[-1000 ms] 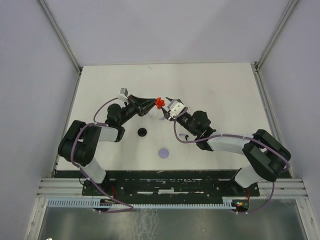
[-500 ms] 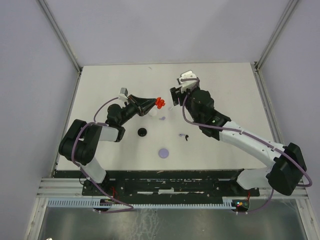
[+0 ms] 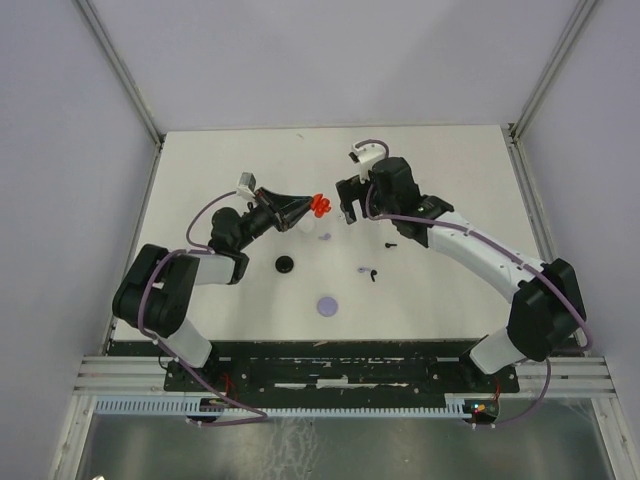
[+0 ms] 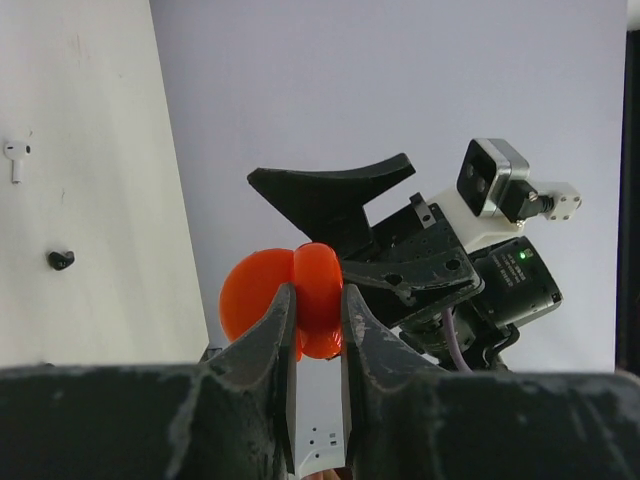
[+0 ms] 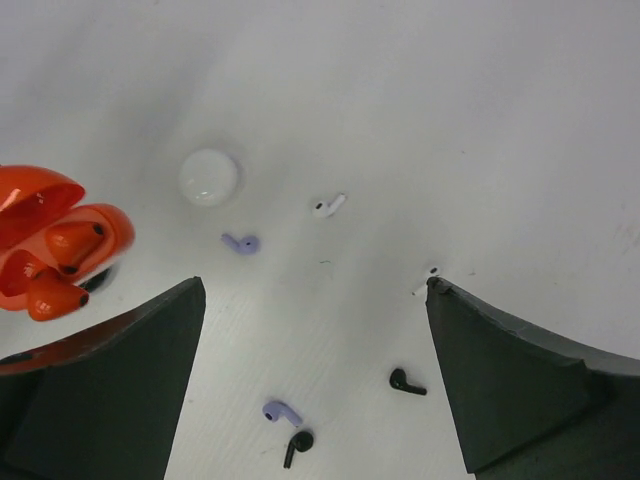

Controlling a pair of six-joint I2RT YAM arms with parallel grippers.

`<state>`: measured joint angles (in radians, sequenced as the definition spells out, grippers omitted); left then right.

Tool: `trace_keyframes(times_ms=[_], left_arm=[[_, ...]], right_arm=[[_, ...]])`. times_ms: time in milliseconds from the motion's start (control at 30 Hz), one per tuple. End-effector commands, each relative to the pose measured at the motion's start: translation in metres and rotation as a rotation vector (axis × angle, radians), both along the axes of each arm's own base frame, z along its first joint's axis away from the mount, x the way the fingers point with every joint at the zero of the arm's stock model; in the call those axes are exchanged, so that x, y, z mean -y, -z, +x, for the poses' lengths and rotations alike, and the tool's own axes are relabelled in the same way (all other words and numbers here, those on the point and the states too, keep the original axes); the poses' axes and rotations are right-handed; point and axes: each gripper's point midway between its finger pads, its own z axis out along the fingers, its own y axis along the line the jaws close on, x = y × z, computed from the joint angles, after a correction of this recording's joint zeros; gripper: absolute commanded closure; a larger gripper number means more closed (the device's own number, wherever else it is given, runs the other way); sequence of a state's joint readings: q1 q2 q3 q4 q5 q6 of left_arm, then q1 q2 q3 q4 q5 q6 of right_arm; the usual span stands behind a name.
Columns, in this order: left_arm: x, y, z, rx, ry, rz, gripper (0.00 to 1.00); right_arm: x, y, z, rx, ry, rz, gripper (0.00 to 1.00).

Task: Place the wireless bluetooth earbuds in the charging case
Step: Place the earbud in the charging case.

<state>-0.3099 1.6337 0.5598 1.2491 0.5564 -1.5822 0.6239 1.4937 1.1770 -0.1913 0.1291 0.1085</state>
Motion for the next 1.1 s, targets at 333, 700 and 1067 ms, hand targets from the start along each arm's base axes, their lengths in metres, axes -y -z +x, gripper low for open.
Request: trace_keyframes(times_ms=[333,700,1067], left_arm=[[0.006,-0.013,-0.012,0.043,0.059,0.004,0.97],[0.007,-0.009,-0.004,0.032,0.045,0.013,0.97],[0.009,-0.002,0.001,0.020,0.037,0.025,0.97]], right_arm=[[-0.040,-0.010,-0.002,-0.081,-0.154,0.064,0.01],[-0.046,-0.010,-0.010,-0.104,-0.190,0.086,0.01],[-0.057,-0.008,-0.013,-0.117,-0.226,0.094,0.01]])
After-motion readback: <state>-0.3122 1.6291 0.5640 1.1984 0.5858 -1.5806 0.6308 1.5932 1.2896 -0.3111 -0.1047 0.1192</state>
